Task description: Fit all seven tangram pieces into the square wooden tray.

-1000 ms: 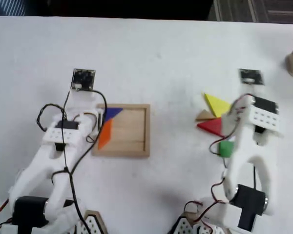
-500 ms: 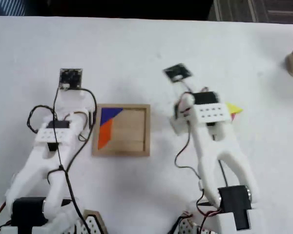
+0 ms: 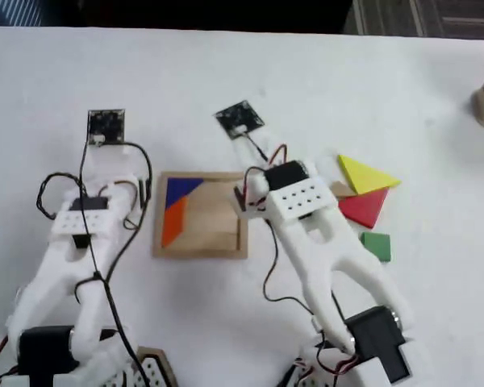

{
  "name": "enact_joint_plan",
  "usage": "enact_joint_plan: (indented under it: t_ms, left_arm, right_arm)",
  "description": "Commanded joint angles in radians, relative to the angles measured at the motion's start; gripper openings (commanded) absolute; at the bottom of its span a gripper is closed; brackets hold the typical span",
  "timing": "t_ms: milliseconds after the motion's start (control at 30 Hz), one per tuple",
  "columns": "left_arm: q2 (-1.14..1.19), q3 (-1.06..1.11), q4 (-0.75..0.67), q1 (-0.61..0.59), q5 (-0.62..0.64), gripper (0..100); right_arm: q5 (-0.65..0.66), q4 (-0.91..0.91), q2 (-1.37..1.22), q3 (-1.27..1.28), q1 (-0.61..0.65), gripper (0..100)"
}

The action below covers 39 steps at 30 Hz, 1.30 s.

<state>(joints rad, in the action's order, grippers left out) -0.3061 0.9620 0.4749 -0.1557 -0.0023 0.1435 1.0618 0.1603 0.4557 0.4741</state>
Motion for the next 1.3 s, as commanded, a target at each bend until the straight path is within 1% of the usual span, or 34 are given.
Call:
enact_joint_plan:
  t_ms: [0,100,200,333,467,633,733,933,1233,1267]
  left_arm:
    - [-0.001,-0.046,-0.025,-0.005,0.002,16]
    - [-0.001,-0.046,-0.025,-0.005,0.002,16]
    - [-0.001,-0.044,-0.023,-0.004,0.002,16]
    - [-0.001,-0.044,-0.023,-0.004,0.002,16]
    - [0.001,-0.044,-0.023,-0.004,0.002,16]
    - [0.001,-0.044,-0.023,-0.004,0.002,16]
    - [0.001,-0.044,-0.023,0.01,0.0,16]
    - [0.001,-0.043,-0.023,0.021,-0.003,16]
    - [0.001,-0.043,-0.023,0.019,-0.005,16]
    - [0.001,-0.043,-0.023,0.019,-0.005,16]
  right_arm:
    - [-0.011,-0.013,0.041,-0.038,-0.084,8.3]
    - [-0.012,-0.022,0.016,-0.025,-0.107,16.2]
    - [-0.012,-0.101,-0.065,-0.009,-0.107,21.0]
    - [-0.009,-0.209,-0.2,-0.046,-0.116,20.2]
    - [-0.003,-0.185,-0.302,-0.138,-0.117,20.2]
    - [-0.003,-0.156,-0.404,-0.236,-0.183,20.2]
    - [-0.003,-0.153,-0.466,-0.281,-0.194,20.2]
    - [-0.005,-0.079,-0.512,-0.371,-0.176,20.2]
    - [0.0,-0.074,-0.513,-0.445,-0.202,20.1]
    - [0.018,-0.076,-0.513,-0.443,-0.199,20.1]
